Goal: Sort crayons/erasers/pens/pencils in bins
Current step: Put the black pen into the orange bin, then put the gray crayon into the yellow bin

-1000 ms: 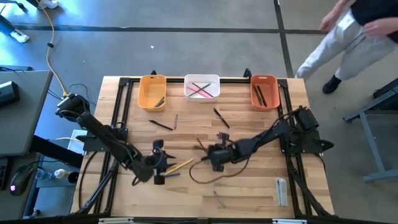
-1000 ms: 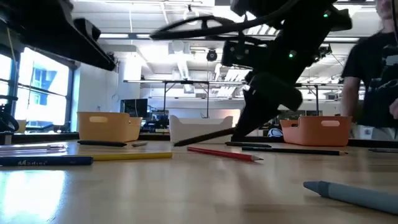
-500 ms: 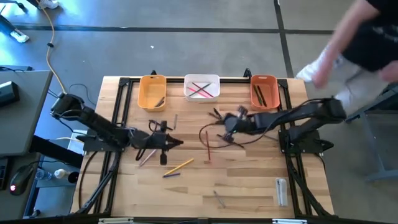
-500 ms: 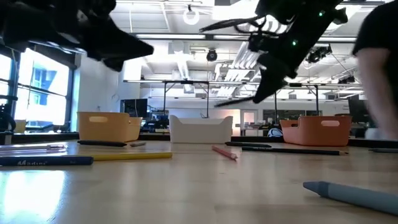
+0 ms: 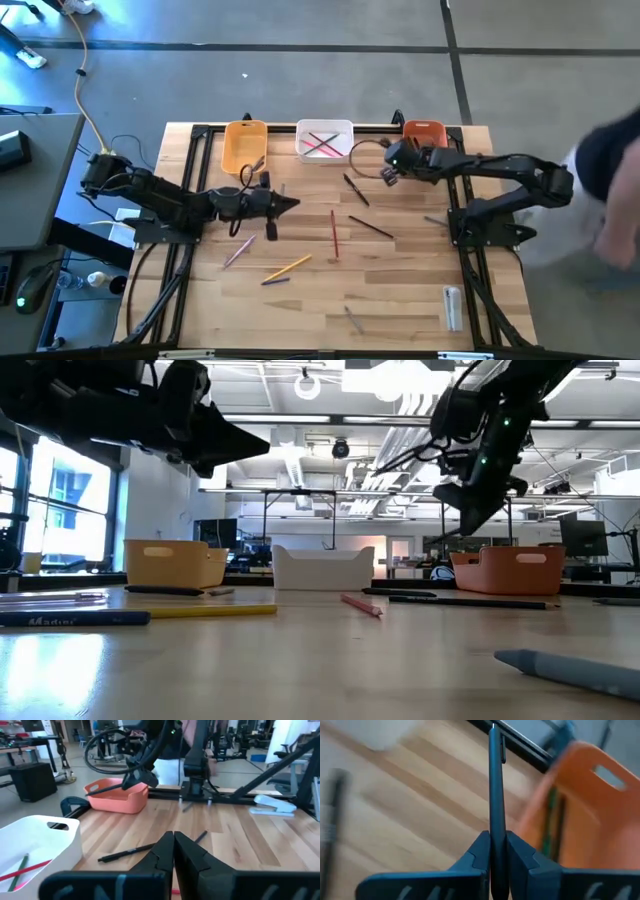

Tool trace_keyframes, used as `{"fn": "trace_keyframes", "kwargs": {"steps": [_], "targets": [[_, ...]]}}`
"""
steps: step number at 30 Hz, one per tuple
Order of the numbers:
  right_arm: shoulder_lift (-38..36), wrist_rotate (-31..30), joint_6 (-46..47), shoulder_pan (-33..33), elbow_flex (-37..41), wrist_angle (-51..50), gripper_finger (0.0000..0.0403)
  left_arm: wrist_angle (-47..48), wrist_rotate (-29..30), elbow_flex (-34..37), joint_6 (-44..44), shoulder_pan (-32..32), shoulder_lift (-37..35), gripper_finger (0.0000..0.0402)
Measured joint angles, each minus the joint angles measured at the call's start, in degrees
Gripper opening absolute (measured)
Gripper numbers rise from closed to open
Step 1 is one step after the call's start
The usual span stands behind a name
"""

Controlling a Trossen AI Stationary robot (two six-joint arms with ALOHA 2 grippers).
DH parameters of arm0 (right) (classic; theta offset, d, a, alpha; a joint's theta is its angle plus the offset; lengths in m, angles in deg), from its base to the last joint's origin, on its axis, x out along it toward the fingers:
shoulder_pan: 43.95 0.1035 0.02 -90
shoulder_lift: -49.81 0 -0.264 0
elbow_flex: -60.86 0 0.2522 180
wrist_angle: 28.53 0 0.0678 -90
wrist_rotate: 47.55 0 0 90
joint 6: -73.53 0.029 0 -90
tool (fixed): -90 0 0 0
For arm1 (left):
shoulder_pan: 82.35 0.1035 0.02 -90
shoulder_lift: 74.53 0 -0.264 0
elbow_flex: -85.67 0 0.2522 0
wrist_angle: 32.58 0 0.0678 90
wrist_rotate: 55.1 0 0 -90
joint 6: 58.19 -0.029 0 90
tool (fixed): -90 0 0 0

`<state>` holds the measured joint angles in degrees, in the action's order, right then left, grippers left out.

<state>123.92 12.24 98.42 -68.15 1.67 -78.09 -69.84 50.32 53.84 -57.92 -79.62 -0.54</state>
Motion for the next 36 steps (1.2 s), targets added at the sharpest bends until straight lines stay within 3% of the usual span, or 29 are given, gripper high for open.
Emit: {"fn": "trace_keyframes", "kwargs": {"steps": [7, 17, 22, 31, 36], "targets": [[-0.65, -4.03, 4.74, -9.63, -0.72, -9.46, 0.0016, -0.28, -1.16, 0.0, 0.58, 1.17, 0.02, 0.0], [0.19, 0.47, 3.27, -18.8, 4.52, -2.6, 0.0016, -0.26, -1.36, 0.0, 0.58, 1.17, 0.02, 0.0], [0.19, 0.76, 2.91, -20.05, 5.05, -2.17, 0.0037, 0.12, -1.37, 0.0, 0.58, 1.17, 0.02, 0.0], [0.14, 2.38, -1.84, -20.07, 5.05, -2.37, 0.0134, 0.68, -1.38, 0.0, 0.58, 1.17, 0.02, 0.0], [-2.99, 4.35, -5.56, -17.13, 5.05, -4.79, 0.0121, 1.42, -1.38, 0.0, -1.33, 1.17, 0.02, 0.0]]}}
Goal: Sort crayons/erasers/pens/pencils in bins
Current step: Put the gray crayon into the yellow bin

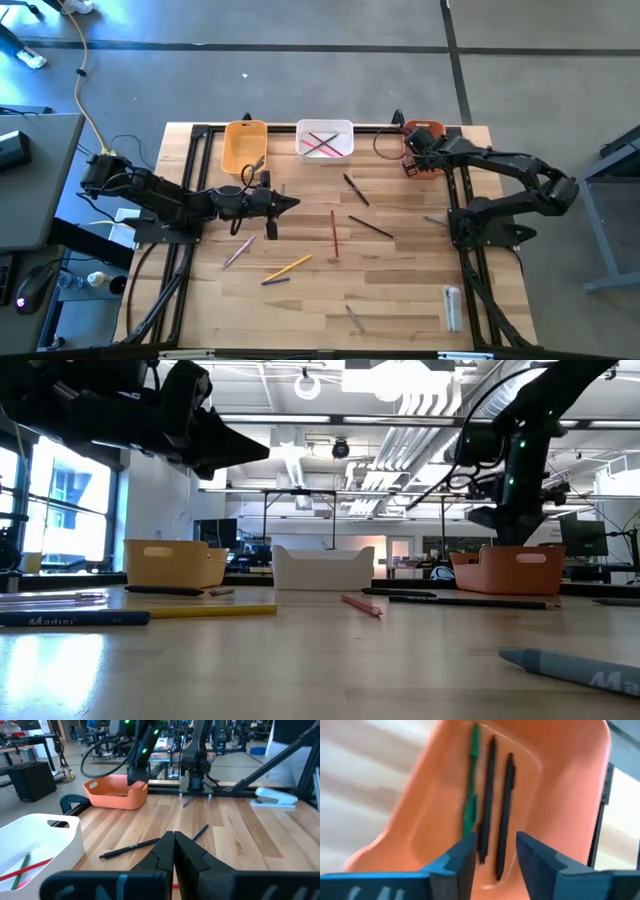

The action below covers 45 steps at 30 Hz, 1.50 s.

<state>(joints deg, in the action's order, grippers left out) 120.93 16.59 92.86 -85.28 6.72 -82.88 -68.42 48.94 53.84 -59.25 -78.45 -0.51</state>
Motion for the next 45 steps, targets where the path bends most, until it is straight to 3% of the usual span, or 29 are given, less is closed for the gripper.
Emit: {"fn": "trace_keyframes", "kwargs": {"steps": [6, 10, 16, 22, 29, 37, 45], "targets": [[-9.42, 3.67, -1.42, 9.46, 0.0, -2.41, 0.0015, 0.52, -0.02, 0.0, -0.62, -0.01, 0.02, 0.0], [-14.95, 6.14, 0.25, 19.28, 0.0, -1.84, 0.002, 0.52, -1.3, 0.0, -0.63, -0.26, 0.02, 0.0], [-14.74, 0.1, 7.73, 37.5, 0.0, -1.22, 0.0003, 0.54, -4.21, 0.0, -0.46, -0.31, 1.09, 0.0], [-7.15, -0.92, 15.64, 53.7, 0.0, 3.94, 0.0003, -0.48, -6.29, -0.01, 0.0, -0.37, 4.78, 0.0], [6.75, -0.11, 30.27, 69.45, -2.16, 9.74, 0.0, -1.34, -6.12, -0.02, 0.39, -0.63, 7.47, 0.0], [23.39, 2.0, 40.59, 80.15, -18.01, 4.95, 0.0, -1.4, -6.05, -0.02, 0.83, -1.25, 7.63, 0.0], [36.64, 6.19, 50.16, 84.03, -35.76, -3.61, 0.002, -1.4, -6.03, -0.02, 0.48, -1.77, 7.63, 0.0]]}}
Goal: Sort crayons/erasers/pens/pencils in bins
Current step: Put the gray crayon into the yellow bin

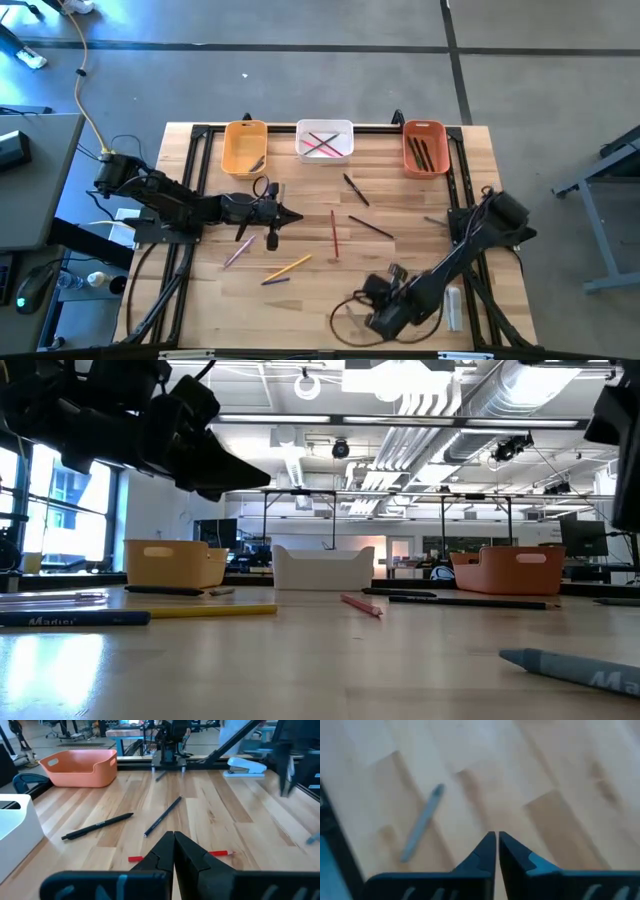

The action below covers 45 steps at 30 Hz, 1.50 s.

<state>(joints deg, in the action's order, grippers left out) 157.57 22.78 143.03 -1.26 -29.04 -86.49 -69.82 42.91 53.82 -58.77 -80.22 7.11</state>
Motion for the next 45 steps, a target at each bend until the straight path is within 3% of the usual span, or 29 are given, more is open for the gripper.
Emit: {"fn": "trace_keyframes", "kwargs": {"steps": [10, 16, 22, 34, 45], "targets": [[12.96, 4.6, 3.98, 0.62, -17.46, -5.32, 0.0139, 0.07, 0.04, 0.0, 0.02, -0.37, 0.0, 0.0], [16.55, 7.56, 7.94, 0.62, -21.2, -5.79, 0.0168, 0.11, 0.04, 0.0, 0.24, -0.37, 0.0, 0.0], [18.49, 9.04, 11.88, 1.25, -21.27, -7.21, 0.0159, 0.11, 0.15, 0.0, -0.06, -0.36, 0.0, 0.0], [20.29, 9.39, 10.86, 1.25, -21.37, -9.18, 0.0129, 0.11, 0.13, 0.0, -0.06, -0.35, -0.02, 0.0], [20.29, 7.99, -1.59, 1.25, -20.65, -11.93, 0.0035, 0.59, -0.6, 0.0, 4.58, 1.99, -0.02, 0.0]]}}
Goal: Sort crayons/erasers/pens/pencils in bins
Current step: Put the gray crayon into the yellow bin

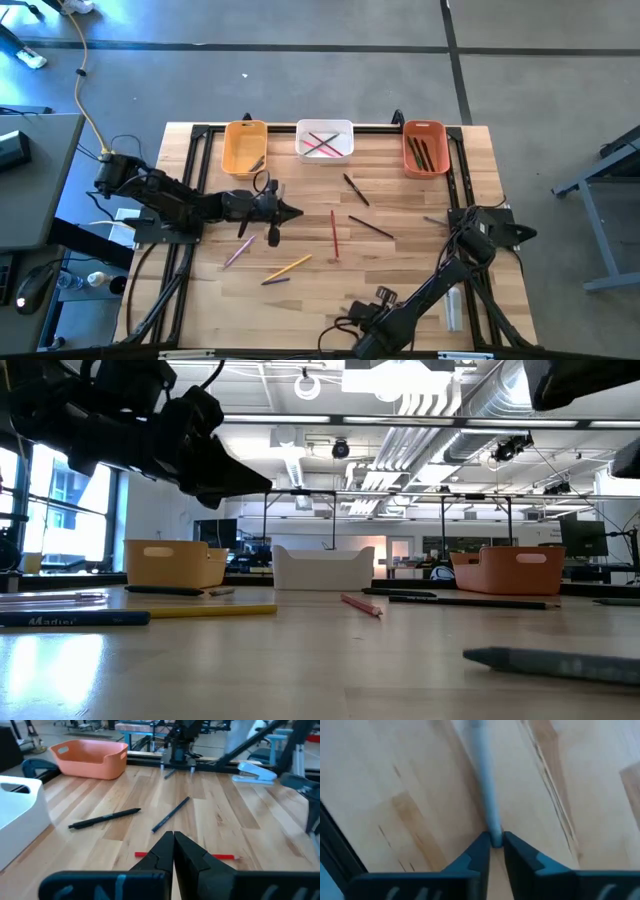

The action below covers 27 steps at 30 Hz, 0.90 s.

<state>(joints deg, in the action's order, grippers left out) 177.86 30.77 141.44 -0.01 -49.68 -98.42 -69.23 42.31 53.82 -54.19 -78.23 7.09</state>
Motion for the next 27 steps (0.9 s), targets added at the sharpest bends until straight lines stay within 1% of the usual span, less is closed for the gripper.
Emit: {"fn": "trace_keyframes", "kwargs": {"steps": [4, 9, 13, 18, 25, 27], "targets": [[0.0, -1.31, -3.76, 0.06, 0.06, 0.37, 0.0011, -0.02, -2.03, 0.0, 1.36, 0.96, 0.0, 0.0], [-0.04, -2.85, -6.31, -0.04, 0.06, 0.54, 0.0006, -0.94, -2.43, 0.0, 1.75, 0.99, 0.0, 0.0], [-0.58, -7.27, -8.2, -0.54, 0.21, 0.07, 0.0009, -2.59, -4.56, 0.0, 2.84, 0.99, 0.0, 0.0], [-3.4, -12.13, -10.36, -1.61, 0.22, -4.13, 0.0008, -3.48, -5.52, 0.0, 3.34, 0.99, -0.02, 0.0], [-5.38, -19.37, -20.86, -5.01, 0.23, -4.86, 0.0007, -5.82, -5.45, 0.02, 2.88, 2.12, -0.29, 0.0], [-5.43, -20.33, -24.57, -6.4, 0.23, -5.33, 0.0007, -6.92, -5.43, 0.02, 2.88, 2.63, -0.37, 0.0]]}}
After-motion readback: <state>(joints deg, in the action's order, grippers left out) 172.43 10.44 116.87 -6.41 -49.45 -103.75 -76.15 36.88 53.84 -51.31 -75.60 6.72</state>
